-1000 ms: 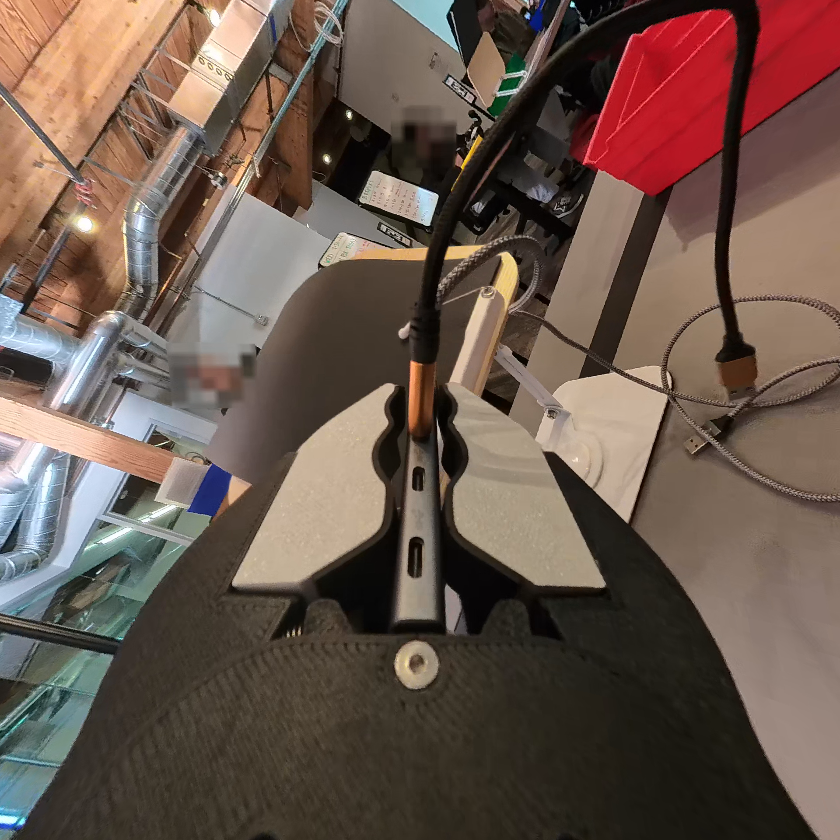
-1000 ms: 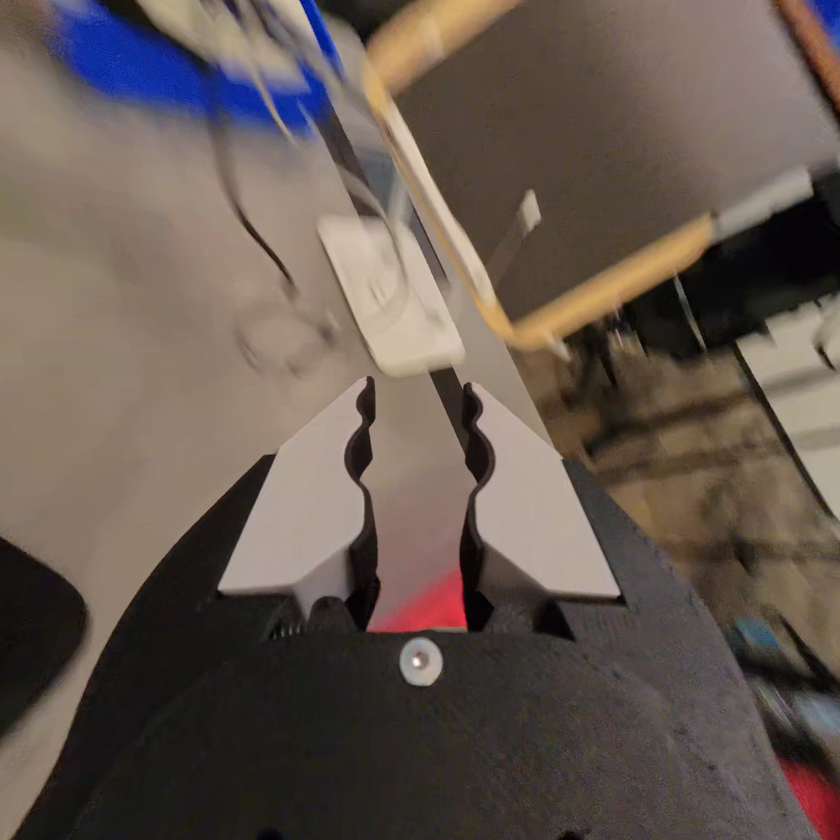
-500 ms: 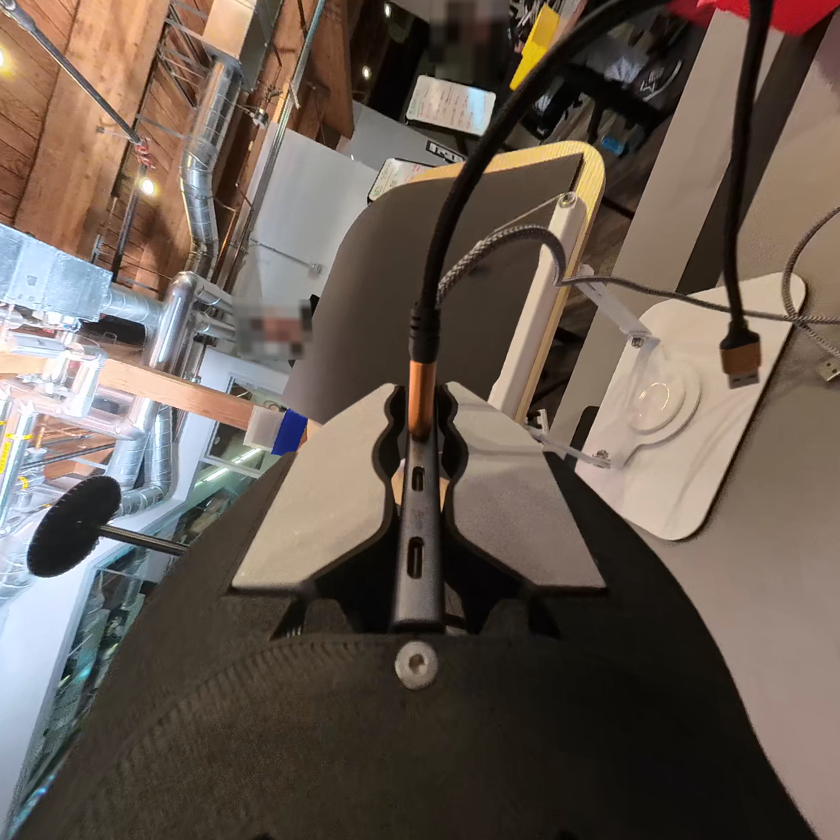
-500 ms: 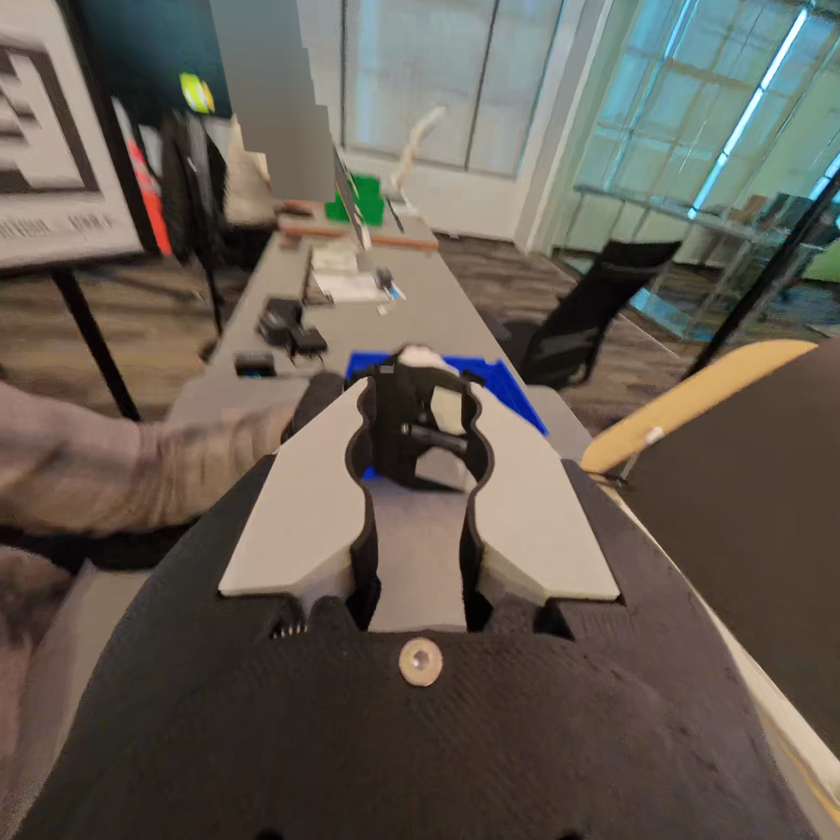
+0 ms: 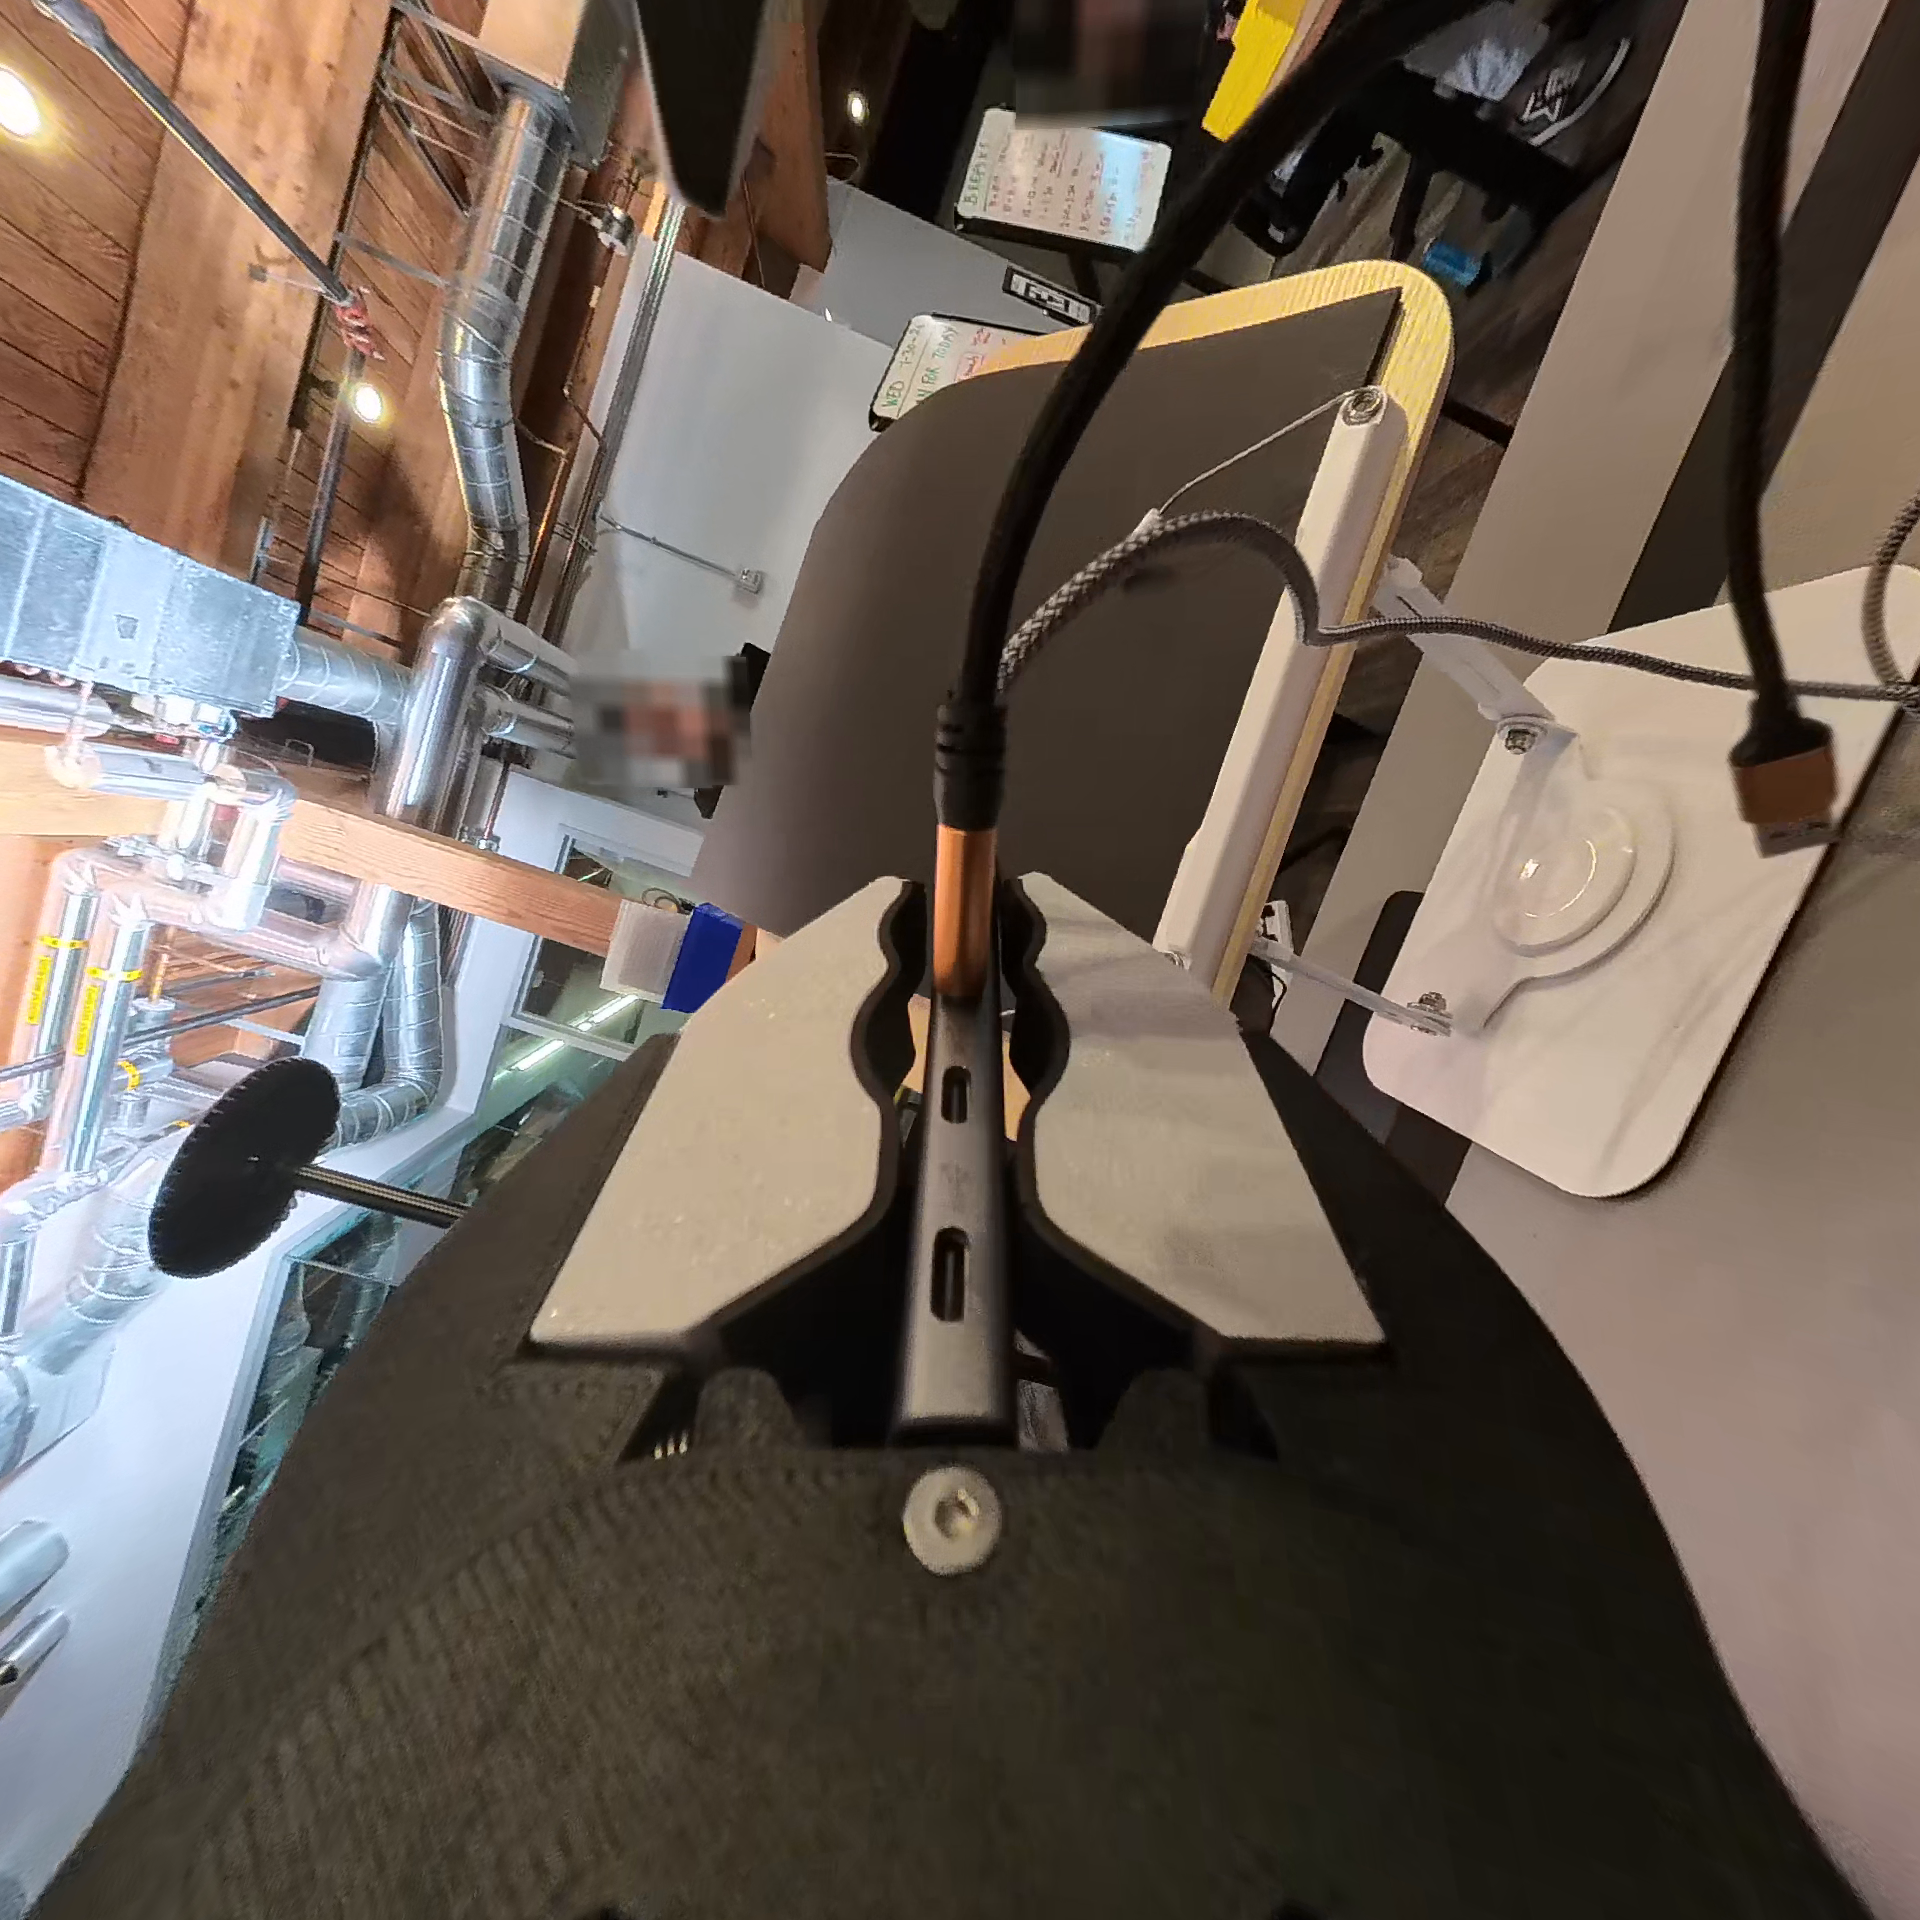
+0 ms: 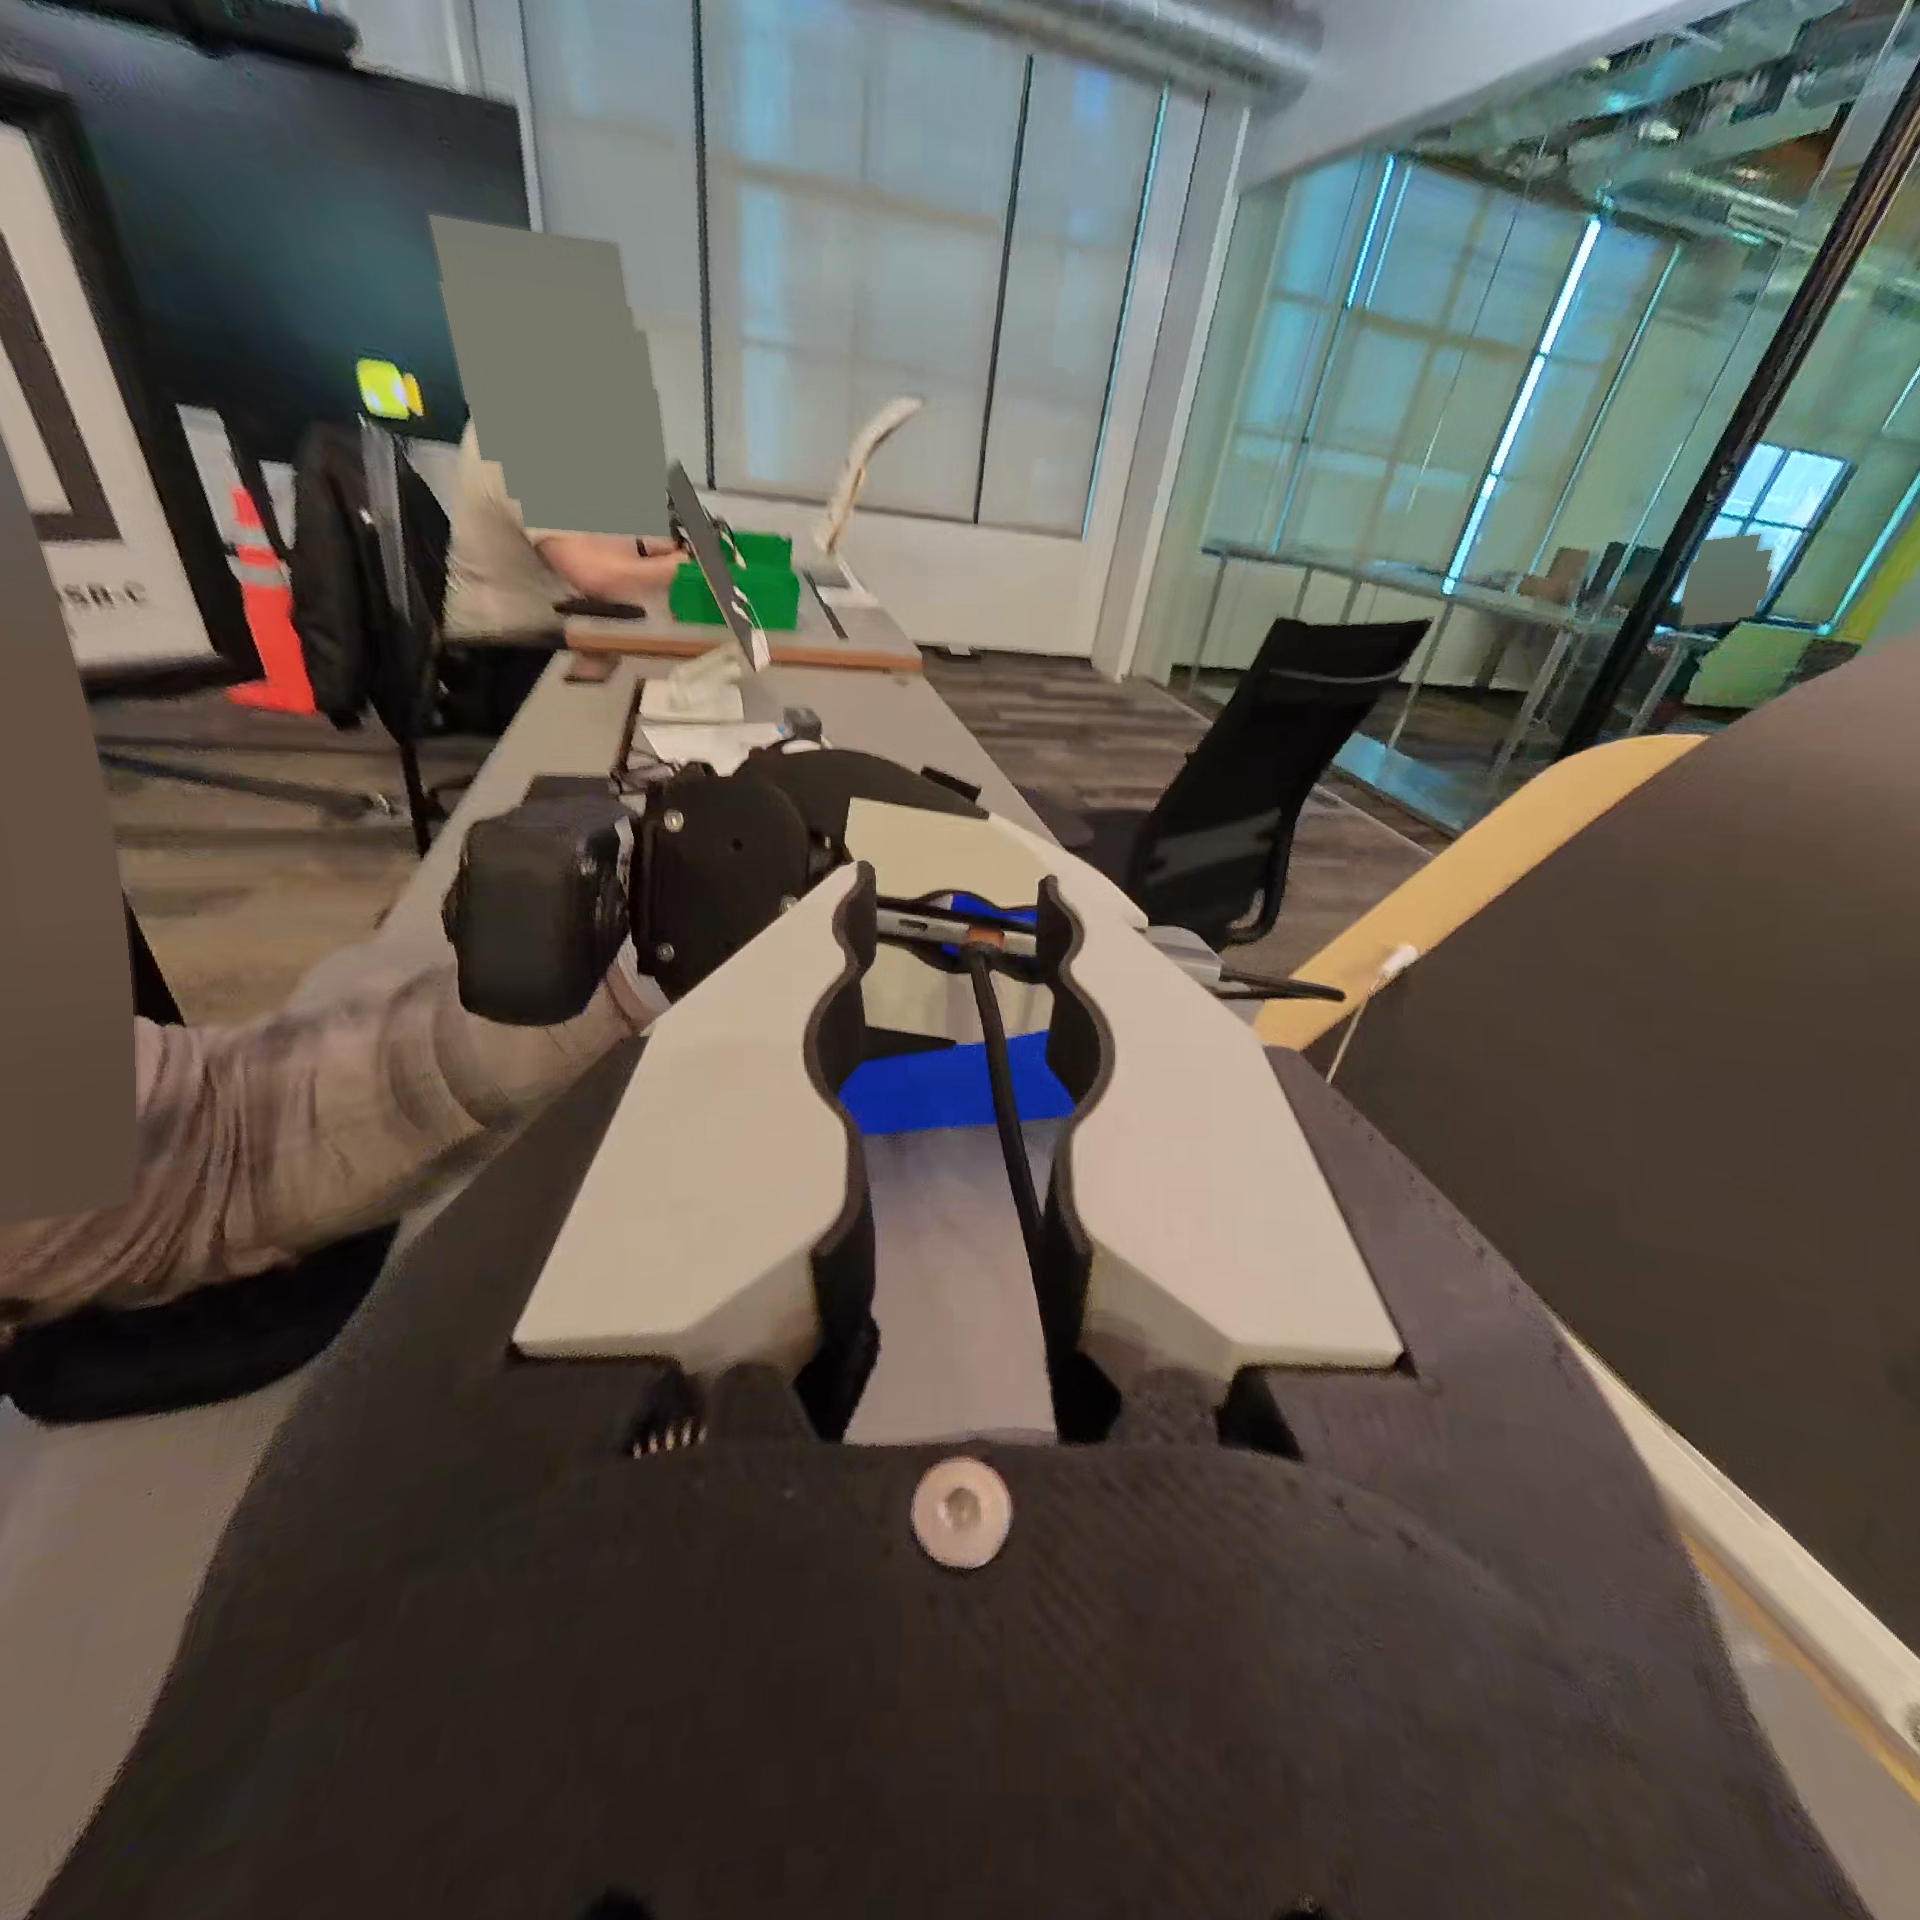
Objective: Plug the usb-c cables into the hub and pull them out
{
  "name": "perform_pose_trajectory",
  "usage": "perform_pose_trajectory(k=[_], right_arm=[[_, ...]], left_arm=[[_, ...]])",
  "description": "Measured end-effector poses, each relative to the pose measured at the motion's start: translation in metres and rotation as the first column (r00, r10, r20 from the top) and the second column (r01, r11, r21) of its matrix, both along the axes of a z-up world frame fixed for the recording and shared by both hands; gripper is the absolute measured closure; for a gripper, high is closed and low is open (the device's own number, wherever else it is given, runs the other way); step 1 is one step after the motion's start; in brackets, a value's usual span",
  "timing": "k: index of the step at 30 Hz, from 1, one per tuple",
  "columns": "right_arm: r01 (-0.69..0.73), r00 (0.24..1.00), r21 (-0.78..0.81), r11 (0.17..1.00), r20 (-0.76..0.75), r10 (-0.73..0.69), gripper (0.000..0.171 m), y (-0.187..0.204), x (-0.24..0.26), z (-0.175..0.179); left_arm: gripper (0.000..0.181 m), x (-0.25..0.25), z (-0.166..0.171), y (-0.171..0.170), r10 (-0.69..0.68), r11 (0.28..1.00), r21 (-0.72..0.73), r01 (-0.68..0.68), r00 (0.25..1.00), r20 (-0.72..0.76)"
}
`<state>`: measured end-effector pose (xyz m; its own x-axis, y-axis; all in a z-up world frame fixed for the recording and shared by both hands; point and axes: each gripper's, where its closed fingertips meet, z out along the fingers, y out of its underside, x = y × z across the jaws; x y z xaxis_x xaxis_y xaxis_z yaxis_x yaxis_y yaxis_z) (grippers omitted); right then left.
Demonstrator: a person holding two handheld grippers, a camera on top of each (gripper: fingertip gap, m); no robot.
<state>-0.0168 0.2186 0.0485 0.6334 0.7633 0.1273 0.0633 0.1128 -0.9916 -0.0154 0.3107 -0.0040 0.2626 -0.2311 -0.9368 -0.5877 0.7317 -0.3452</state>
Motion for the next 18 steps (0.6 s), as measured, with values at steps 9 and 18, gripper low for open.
perform_pose_trajectory(k=[9, 18], right_arm=[[-0.064, 0.93, -0.186, 0.98, 0.345, 0.127, 0.153, -0.031, -0.01, -0.051], [-0.042, 0.905, -0.303, 0.952, 0.393, 0.165, 0.147, 0.002, -0.043, -0.114]], left_arm=[[0.166, -0.007, 0.006, -0.002, 0.0, 1.0, -0.003, 0.0, 1.0, -0.002], [0.166, -0.018, 0.031, -0.008, -0.051, 0.991, -0.115, 0.068, 0.988, 0.146]])
